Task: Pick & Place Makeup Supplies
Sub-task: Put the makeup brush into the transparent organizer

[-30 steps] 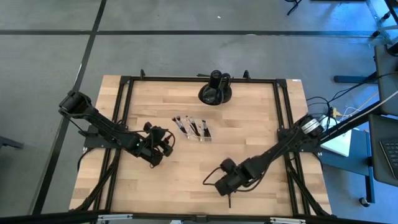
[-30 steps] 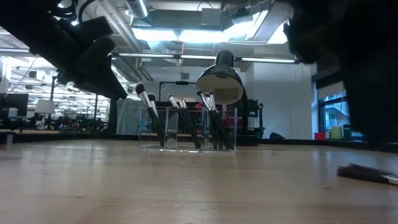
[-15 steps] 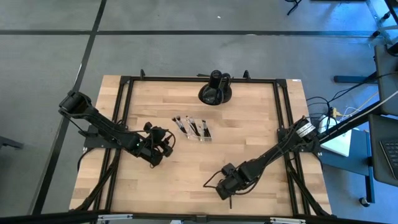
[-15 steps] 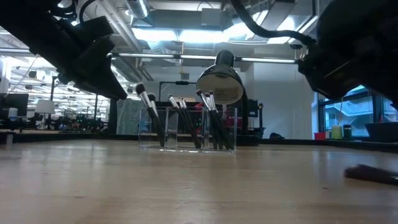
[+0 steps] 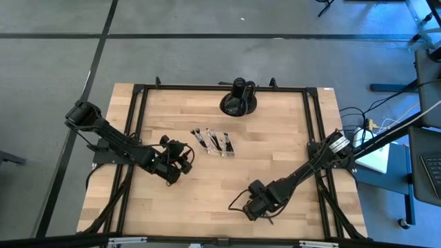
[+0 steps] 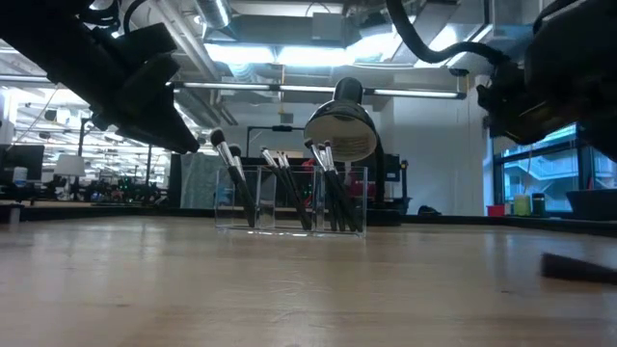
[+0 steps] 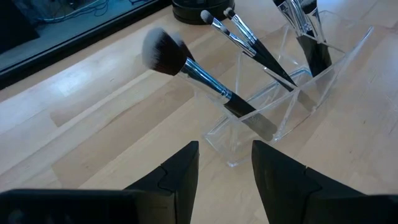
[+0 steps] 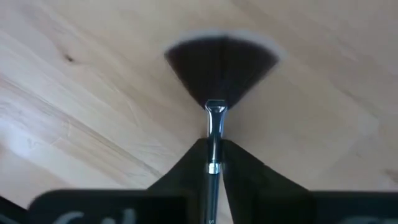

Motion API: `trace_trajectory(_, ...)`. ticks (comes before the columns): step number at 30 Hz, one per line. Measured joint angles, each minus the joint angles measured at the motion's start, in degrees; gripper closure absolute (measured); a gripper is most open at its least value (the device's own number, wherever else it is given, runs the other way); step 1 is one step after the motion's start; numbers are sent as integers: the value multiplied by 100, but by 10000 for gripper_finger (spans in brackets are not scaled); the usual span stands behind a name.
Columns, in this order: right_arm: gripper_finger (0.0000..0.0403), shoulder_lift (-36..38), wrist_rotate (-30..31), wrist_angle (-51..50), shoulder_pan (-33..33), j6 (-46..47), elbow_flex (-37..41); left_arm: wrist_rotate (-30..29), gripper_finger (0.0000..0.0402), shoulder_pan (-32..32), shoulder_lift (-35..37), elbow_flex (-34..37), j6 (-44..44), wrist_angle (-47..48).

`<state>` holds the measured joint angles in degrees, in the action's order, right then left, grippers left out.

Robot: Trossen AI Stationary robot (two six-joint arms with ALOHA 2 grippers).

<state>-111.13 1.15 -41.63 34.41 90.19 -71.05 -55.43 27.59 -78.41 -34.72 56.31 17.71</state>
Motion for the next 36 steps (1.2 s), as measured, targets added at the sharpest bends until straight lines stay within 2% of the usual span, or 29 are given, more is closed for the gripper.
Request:
trace_trajectory(4,368,0,181,2,2,-108,2,7,258,0,0,0,-6,-1)
trace_trajectory(10,365,-15,604,-72,2,-452,-120,12,258,0,0,0,-2,-2)
trace_trajectory(16,370,78,1766,-94,-102,-911,-494,17,258,0,0,0,-7,-98)
trace_trajectory(20,372,210,2111,-35,-249,-1485,-766,119,258,0,0,0,-9,-104)
trace_trajectory(28,370,354,3128,551,-1038,-3470,-1388,515,258,10,0,0,-5,95)
trace_trajectory(36,368,356,3893,3111,-2012,-6367,-1480,687,258,11,0,0,-2,233)
